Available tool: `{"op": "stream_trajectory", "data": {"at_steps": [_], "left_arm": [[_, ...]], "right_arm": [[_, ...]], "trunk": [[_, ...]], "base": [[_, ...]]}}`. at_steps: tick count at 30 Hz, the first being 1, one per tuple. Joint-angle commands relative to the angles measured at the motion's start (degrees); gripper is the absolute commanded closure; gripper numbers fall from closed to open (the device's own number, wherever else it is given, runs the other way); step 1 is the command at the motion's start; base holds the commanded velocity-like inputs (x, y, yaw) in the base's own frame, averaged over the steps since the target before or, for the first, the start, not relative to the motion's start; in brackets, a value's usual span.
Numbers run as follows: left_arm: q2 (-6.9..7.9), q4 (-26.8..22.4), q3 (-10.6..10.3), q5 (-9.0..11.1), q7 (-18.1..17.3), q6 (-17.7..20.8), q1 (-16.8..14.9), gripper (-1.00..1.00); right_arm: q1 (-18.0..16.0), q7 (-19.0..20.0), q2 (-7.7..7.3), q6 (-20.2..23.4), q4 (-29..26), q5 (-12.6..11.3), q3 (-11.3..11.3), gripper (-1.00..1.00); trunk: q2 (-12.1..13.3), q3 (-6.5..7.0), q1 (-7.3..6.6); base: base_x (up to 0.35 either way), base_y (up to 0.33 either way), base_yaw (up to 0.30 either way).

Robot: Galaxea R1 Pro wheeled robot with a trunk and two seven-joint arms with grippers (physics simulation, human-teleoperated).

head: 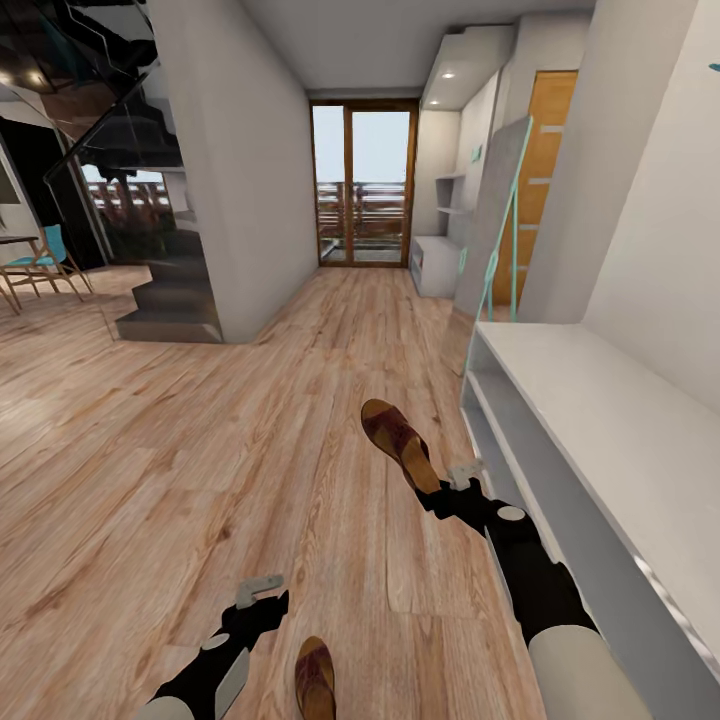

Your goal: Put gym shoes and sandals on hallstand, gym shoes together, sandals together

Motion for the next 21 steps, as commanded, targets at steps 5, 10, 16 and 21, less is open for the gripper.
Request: {"op": "stream_trajectory", "data": {"at_steps": [5, 10, 16, 21], "left_arm": [[-0.04, 0.0, 0.4, -0.4, 0.1, -0.2, 0.0, -1.00], [-0.02, -0.2, 0.5, -0.4, -0.2, -0.4, 0.1, -1.00], [-0.13, -0.1, 0.5, -0.3, -0.2, -0.3, 0.1, -1.00], [-0.27, 0.0, 0.5, -0.3, -0.2, -0.4, 0.1, -1.00]], "right_arm": [[0.0, 0.4, 0.08, 0.3, -0.1, 0.3, -0.2, 1.00], [0.0, 0.4, 0.08, 0.3, -0.1, 0.2, -0.2, 1.00], [0.0, 0.4, 0.08, 0.3, -0.1, 0.3, -0.3, 1.00], [0.0, 0.4, 0.08, 0.3, -0.1, 0.2, -0.3, 1.00]], "trunk": [[0.0, -0.05, 0.00], [0.0, -0.05, 0.00], [-1.6, -0.77, 0.88], [-3.6, -1.67, 1.97]], "base": [[0.039, 0.000, 0.000], [0.007, 0.000, 0.000], [0.000, 0.000, 0.000], [0.000, 0.000, 0.000]]}}
